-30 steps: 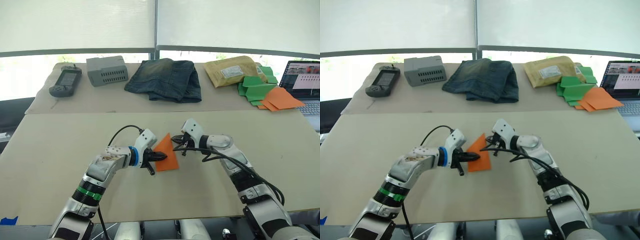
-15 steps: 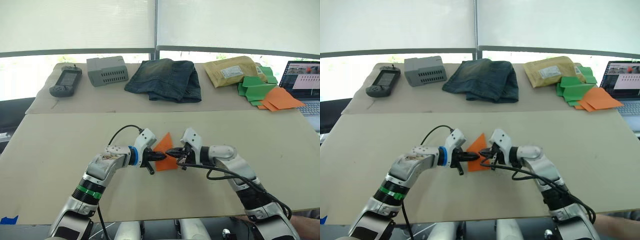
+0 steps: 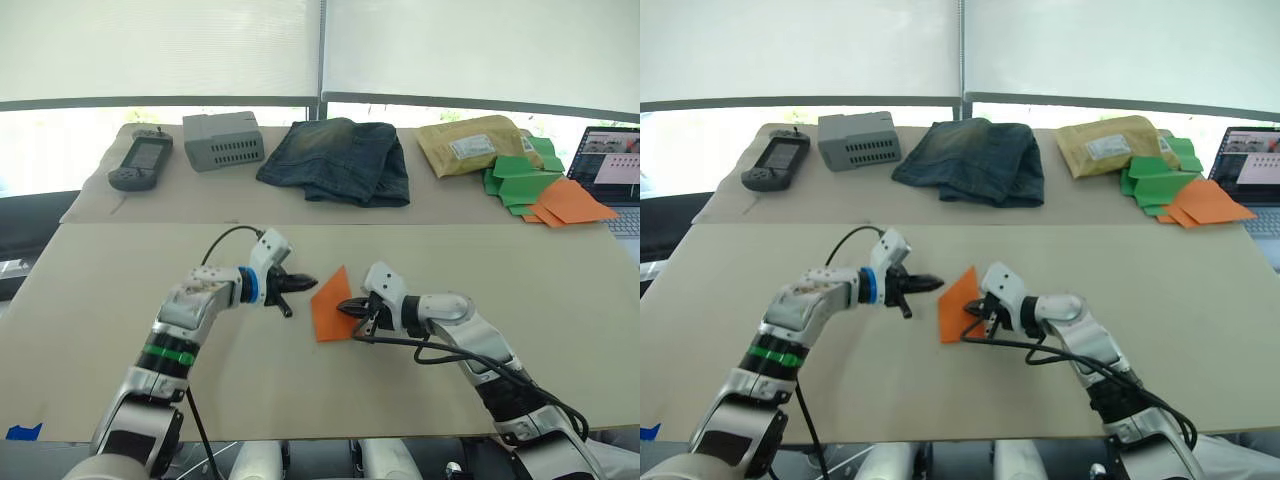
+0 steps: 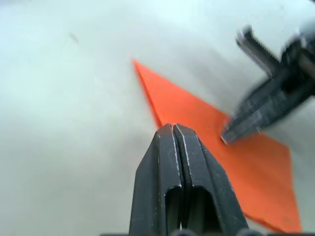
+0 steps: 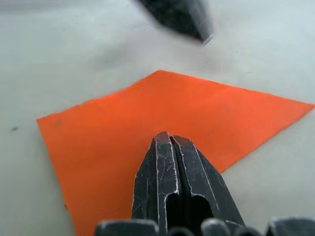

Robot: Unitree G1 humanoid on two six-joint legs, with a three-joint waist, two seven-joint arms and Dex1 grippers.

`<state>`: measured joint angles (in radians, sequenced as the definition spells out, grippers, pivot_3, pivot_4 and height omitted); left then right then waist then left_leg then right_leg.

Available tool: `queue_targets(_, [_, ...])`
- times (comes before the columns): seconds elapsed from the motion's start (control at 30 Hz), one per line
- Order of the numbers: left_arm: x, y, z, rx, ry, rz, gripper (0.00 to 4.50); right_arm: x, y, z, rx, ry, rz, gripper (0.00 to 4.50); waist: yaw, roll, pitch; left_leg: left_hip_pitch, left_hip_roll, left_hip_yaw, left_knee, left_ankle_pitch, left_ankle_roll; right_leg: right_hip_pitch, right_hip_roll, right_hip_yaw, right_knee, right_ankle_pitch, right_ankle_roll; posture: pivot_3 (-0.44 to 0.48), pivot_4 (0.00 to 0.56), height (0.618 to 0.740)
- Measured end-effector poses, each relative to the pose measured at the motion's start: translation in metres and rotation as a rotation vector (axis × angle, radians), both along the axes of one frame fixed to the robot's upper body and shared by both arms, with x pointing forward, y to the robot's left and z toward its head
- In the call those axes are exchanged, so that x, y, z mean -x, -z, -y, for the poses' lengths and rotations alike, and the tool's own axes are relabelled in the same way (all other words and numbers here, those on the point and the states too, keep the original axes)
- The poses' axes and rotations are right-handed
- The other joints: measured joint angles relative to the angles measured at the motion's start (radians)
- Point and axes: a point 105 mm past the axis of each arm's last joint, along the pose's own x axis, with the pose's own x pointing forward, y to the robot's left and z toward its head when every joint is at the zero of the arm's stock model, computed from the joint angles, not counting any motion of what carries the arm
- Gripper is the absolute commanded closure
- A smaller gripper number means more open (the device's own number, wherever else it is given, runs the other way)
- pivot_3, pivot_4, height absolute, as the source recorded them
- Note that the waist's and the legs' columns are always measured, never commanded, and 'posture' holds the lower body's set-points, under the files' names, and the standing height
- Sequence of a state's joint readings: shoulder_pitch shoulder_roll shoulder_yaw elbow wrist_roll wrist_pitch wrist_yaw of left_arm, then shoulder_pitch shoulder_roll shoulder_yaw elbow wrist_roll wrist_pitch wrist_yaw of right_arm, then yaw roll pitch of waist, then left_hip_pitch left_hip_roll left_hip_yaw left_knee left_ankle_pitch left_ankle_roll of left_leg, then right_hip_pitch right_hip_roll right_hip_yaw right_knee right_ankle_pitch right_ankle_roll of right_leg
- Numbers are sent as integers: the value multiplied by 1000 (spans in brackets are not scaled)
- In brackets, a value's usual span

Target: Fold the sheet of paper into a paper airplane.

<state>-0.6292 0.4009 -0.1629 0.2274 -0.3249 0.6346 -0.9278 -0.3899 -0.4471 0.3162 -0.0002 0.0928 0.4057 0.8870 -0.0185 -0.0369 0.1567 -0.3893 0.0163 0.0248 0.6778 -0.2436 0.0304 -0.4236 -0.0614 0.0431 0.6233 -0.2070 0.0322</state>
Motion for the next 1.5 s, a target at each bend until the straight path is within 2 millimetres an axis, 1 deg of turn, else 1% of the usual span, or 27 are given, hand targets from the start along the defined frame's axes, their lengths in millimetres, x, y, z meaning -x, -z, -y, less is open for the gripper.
queue_targets(0.07, [-8,-7,12,24,22,37,4444,1,0,-1,1,-1,2,4500,4,0,0,0,-1,1,0,0,0,0,0,0,-1,0,0,0,150,722])
queue_targets(0.17, [-15,-4,33,32,60,52,4444,2,0,-3,0,-5,3,4500,1,0,0,-1,-1,2,-1,0,0,0,1,1,-1,0,0,0,150,722])
queue_targets(0.27, [-24,0,45,14,72,71,4444,3,1,-3,3,-3,-1,4500,1,0,0,-1,-1,2,-1,0,0,-1,2,0,-1,0,0,0,150,722])
queue_targets(0.43, [-45,13,52,-104,17,113,4444,5,1,-3,5,2,2,4500,3,-1,0,-2,-1,2,-1,0,0,-1,2,0,-1,0,0,0,150,722])
queue_targets(0.57, [-45,22,60,-128,30,104,4444,7,-1,-3,7,4,6,4500,3,-1,0,-3,-1,2,-1,-1,0,-1,1,-1,-3,0,1,0,150,722])
queue_targets(0.6, [-44,26,60,-132,40,96,4444,7,-1,-3,7,5,4,4500,2,-1,0,-3,-1,2,-1,-1,0,-1,1,-1,-3,0,1,0,150,722])
queue_targets(0.73, [-40,28,58,-144,75,111,4444,7,-1,-2,8,9,2,4500,4,-1,0,-4,-1,2,-1,-1,0,-1,1,-1,-3,0,1,0,150,722])
queue_targets(0.9, [-34,32,50,-156,98,136,4444,6,-2,-3,12,5,3,4500,3,-1,0,-3,-1,2,-1,-1,-1,0,1,-1,-3,0,1,0,150,722])
queue_targets(1.0, [-25,36,38,-161,120,149,4444,6,-3,-6,16,-8,5,4500,-2,0,0,-1,0,1,-1,-1,-1,0,1,0,-2,0,1,0,150,722])
queue_targets(1.13, [-11,42,15,-176,131,149,4444,4,-2,-6,22,-13,0,4500,-2,0,-2,2,1,1,-1,-1,-1,1,1,0,0,-1,0,0,150,722])
queue_targets(1.2, [0,43,4,-176,145,137,4444,3,-3,-5,26,-14,0,4500,-2,0,-4,2,2,1,-1,-1,-1,2,1,0,1,-1,0,0,150,722])
queue_targets(1.3, [18,44,-6,-159,161,107,4444,3,-3,-3,36,-23,-5,4500,0,0,-4,3,2,1,-1,-1,-1,2,1,0,1,-2,-1,0,150,722])
queue_targets(1.5, [54,48,-11,-128,235,29,4444,1,-2,1,49,-31,-15,4500,5,0,-4,2,2,0,-1,-1,-1,1,0,0,1,-2,-2,0,150,722])
